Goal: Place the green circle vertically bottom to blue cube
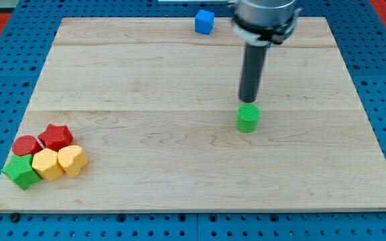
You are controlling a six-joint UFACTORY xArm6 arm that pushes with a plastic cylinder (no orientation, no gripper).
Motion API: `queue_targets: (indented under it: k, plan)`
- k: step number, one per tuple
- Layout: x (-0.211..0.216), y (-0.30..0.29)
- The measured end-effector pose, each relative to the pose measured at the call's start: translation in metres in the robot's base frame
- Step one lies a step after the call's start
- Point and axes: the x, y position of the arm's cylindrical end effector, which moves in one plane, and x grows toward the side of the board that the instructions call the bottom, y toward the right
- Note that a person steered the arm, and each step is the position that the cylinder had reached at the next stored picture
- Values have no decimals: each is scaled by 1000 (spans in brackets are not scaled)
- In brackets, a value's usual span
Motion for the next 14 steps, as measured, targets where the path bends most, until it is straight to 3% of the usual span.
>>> queue_targets:
  k: [1,2,6,7,9,10,12,14]
  plan:
    - [-3,39]
    - [17,22]
    - [44,-106]
    - [32,-105]
    - [18,-9]
    - [18,8]
    - [42,-12]
    - [60,-78]
